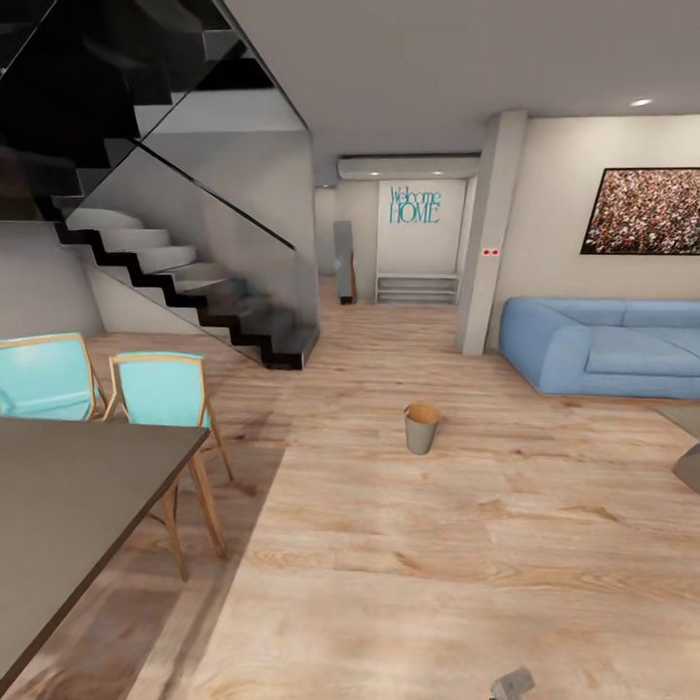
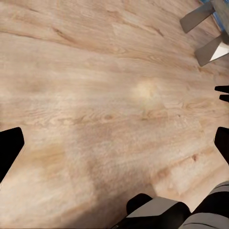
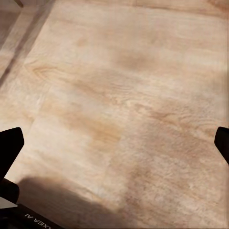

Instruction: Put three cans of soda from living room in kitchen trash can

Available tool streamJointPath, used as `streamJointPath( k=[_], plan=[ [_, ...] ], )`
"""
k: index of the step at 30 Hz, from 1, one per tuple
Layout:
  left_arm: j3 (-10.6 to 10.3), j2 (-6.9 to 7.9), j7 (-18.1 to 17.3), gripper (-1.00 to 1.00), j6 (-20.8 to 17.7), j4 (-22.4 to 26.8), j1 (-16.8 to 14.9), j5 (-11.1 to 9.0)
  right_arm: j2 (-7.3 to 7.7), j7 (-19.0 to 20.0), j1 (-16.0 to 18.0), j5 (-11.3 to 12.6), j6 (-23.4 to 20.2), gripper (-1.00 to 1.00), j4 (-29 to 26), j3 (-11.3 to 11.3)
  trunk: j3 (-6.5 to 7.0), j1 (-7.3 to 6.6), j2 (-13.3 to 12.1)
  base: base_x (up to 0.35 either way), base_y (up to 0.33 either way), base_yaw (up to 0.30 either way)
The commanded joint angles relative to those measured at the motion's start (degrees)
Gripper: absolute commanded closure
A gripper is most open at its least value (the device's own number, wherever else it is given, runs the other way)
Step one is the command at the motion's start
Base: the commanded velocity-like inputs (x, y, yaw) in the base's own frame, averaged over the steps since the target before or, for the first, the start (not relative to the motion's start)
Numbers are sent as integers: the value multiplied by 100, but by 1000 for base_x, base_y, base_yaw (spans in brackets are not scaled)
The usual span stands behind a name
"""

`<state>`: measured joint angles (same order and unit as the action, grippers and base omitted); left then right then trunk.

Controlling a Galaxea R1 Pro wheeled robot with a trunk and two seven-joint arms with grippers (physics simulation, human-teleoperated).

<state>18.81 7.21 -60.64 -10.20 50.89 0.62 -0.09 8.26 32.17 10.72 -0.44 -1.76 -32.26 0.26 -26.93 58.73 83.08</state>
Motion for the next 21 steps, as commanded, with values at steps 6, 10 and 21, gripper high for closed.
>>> streamJointPath(
  k=[6,10,21],
  plan=[
    [0,0,0,-100,0,0,0,0,0,0,0,0,0,-100,0,0,0,0,0,346,-13,0],
    [1,0,0,-100,0,0,0,0,0,0,0,0,0,-100,4,0,0,0,0,346,-70,-30],
    [1,0,0,-100,0,0,0,4,0,0,0,0,0,-100,9,0,0,0,0,346,-19,-243]
  ],
)
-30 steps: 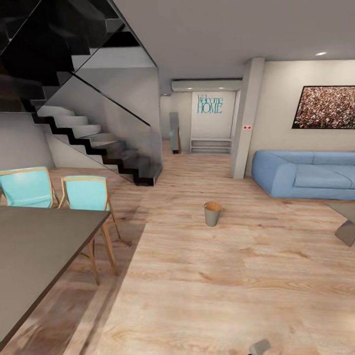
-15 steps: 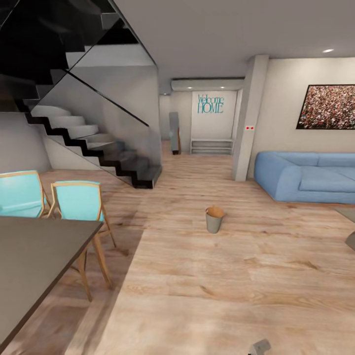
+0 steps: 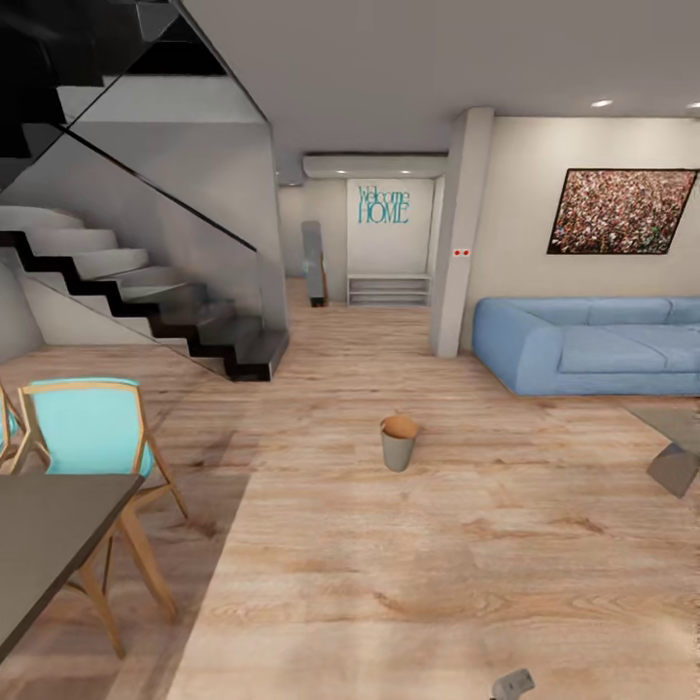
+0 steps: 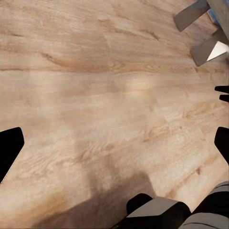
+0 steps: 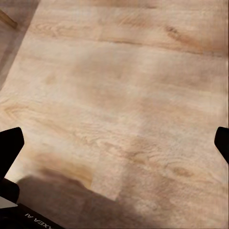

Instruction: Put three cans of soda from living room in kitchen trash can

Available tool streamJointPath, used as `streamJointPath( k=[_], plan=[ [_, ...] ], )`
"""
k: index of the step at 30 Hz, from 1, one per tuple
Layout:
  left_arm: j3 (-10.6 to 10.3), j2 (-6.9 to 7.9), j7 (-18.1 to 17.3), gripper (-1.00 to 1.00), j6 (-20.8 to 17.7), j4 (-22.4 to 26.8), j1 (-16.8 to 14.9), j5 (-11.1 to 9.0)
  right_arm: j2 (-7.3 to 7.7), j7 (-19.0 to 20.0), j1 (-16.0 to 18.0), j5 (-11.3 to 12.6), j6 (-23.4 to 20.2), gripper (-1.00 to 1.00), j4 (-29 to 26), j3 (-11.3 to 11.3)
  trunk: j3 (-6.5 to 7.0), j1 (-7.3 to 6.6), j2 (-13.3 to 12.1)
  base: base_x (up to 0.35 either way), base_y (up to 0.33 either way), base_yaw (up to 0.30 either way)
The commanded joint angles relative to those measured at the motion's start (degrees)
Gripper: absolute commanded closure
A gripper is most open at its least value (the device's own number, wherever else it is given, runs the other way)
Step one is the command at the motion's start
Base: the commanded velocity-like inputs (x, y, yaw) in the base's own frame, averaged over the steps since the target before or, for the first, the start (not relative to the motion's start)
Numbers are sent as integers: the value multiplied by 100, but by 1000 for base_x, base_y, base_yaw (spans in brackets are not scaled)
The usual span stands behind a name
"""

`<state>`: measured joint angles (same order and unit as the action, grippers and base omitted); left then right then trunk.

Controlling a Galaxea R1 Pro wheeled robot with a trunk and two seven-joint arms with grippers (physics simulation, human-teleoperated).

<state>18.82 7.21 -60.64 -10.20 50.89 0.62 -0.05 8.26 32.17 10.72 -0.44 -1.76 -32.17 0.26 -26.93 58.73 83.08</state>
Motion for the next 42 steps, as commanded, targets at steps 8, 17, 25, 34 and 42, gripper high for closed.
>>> streamJointPath(
  k=[8,17,25,34,42],
  plan=[
    [-1,0,0,-100,0,0,0,-2,0,0,0,0,0,-100,0,0,0,0,0,346,-1,-130],
    [-1,0,0,-100,-6,-8,1,-1,0,0,0,0,0,-100,0,0,0,0,0,346,0,-8],
    [-1,0,0,-100,-8,-9,1,3,0,0,0,0,0,-100,0,0,0,0,0,346,0,-1],
    [-1,0,0,-100,-9,-9,0,4,0,0,0,0,1,-100,0,0,0,0,0,346,0,0],
    [-1,0,0,-100,-9,-9,0,3,0,0,0,0,2,-100,0,0,0,0,0,346,0,0]
  ],
)
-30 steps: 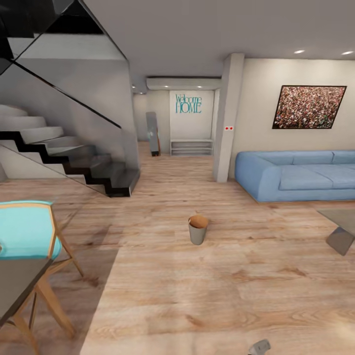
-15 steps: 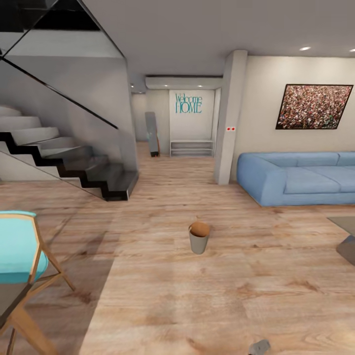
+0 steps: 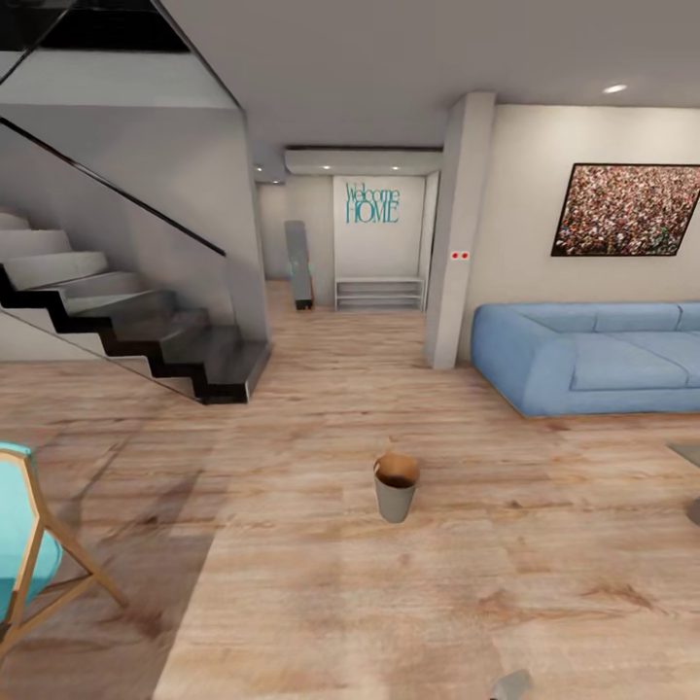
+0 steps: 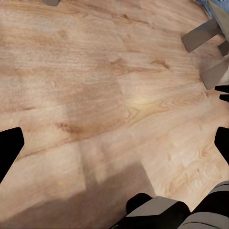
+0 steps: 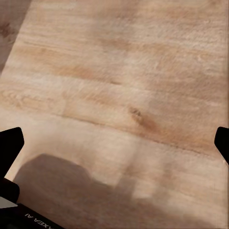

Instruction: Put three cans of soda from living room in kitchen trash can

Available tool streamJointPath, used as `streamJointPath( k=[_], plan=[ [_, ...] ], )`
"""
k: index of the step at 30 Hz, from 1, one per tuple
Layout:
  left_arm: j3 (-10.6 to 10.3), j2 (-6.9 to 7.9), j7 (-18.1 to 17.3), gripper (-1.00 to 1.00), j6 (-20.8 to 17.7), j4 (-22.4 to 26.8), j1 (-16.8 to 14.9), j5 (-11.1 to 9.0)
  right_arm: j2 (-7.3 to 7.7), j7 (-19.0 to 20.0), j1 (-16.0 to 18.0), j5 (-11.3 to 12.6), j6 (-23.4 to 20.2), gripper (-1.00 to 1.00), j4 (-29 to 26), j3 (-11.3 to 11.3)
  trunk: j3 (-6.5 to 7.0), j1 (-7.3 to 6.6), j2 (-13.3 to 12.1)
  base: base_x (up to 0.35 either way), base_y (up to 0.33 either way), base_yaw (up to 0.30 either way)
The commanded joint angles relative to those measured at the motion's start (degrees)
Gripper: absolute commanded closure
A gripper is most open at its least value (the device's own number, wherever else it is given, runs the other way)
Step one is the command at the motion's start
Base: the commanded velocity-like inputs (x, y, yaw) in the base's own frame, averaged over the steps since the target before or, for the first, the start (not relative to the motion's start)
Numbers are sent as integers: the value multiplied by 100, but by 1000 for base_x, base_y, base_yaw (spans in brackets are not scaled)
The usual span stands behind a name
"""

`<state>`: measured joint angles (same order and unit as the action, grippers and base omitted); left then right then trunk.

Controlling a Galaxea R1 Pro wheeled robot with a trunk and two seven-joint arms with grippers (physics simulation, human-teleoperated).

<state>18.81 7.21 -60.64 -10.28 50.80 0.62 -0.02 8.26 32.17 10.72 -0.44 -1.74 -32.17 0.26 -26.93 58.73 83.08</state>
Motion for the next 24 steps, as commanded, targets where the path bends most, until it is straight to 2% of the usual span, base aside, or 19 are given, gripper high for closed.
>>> streamJointPath(
  k=[1,24],
  plan=[
    [0,0,0,-100,0,0,1,-1,0,0,0,0,2,-100,0,0,0,0,0,346,0,0],
    [0,0,0,-100,0,0,0,1,0,-6,0,0,7,-100,0,0,0,0,0,346,0,0]
  ],
)
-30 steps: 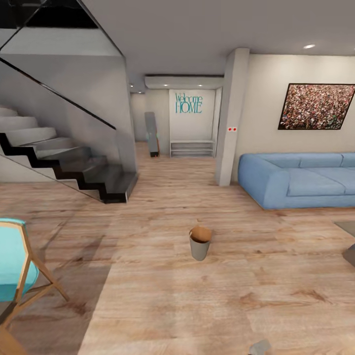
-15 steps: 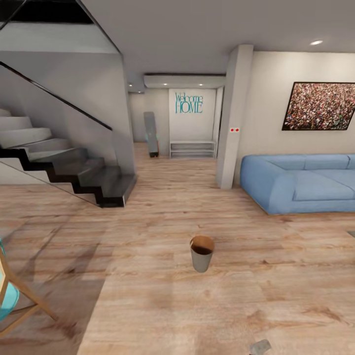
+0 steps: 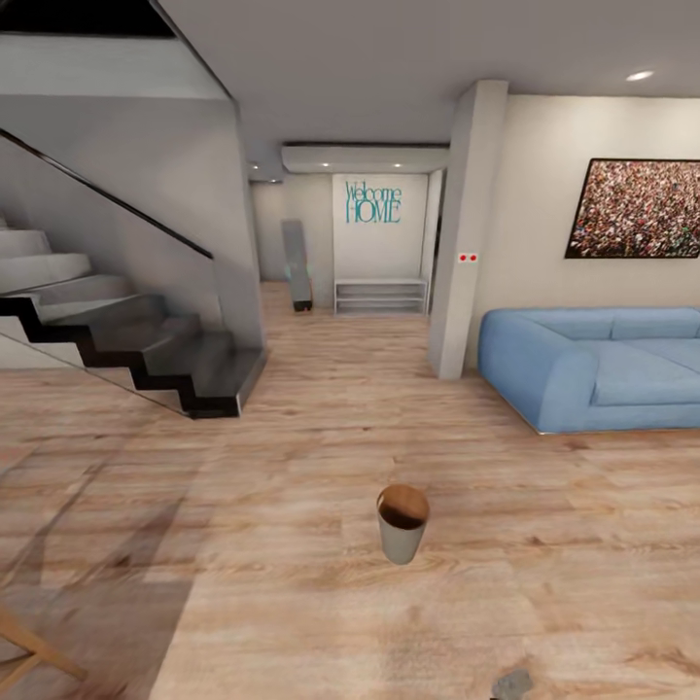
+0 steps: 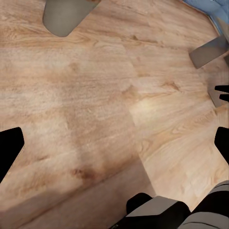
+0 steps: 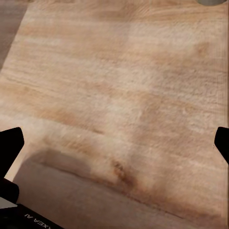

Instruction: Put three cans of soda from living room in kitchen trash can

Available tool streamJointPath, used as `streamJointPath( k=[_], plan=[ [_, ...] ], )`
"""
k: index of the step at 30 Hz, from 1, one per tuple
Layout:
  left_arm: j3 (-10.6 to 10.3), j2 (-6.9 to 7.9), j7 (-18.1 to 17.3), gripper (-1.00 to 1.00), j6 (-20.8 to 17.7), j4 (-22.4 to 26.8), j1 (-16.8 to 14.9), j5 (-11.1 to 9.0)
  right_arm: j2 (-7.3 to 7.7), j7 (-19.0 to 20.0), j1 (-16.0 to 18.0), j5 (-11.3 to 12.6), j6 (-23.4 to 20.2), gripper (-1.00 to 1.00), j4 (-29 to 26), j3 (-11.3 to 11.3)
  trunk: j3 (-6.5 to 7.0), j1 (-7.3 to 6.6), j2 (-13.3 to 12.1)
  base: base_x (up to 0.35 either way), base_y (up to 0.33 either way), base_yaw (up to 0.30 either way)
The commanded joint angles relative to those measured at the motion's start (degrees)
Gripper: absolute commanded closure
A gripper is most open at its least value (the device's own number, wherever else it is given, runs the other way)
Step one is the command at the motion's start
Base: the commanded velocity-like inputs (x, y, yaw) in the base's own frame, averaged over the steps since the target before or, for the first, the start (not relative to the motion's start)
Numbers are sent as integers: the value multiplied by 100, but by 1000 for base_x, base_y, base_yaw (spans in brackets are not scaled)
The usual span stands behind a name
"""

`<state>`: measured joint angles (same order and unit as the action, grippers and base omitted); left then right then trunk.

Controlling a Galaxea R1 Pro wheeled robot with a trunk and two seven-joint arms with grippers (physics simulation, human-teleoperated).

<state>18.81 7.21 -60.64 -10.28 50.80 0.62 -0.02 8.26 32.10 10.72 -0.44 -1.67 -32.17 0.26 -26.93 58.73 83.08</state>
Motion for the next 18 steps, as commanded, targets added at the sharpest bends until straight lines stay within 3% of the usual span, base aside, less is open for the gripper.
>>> streamJointPath(
  k=[1,18],
  plan=[
    [0,0,0,-100,0,0,0,1,0,-1,0,0,0,-100,0,0,0,0,0,346,0,0],
    [0,0,0,-100,0,0,0,2,0,-2,0,-1,2,-100,3,0,0,0,0,346,0,0]
  ],
)
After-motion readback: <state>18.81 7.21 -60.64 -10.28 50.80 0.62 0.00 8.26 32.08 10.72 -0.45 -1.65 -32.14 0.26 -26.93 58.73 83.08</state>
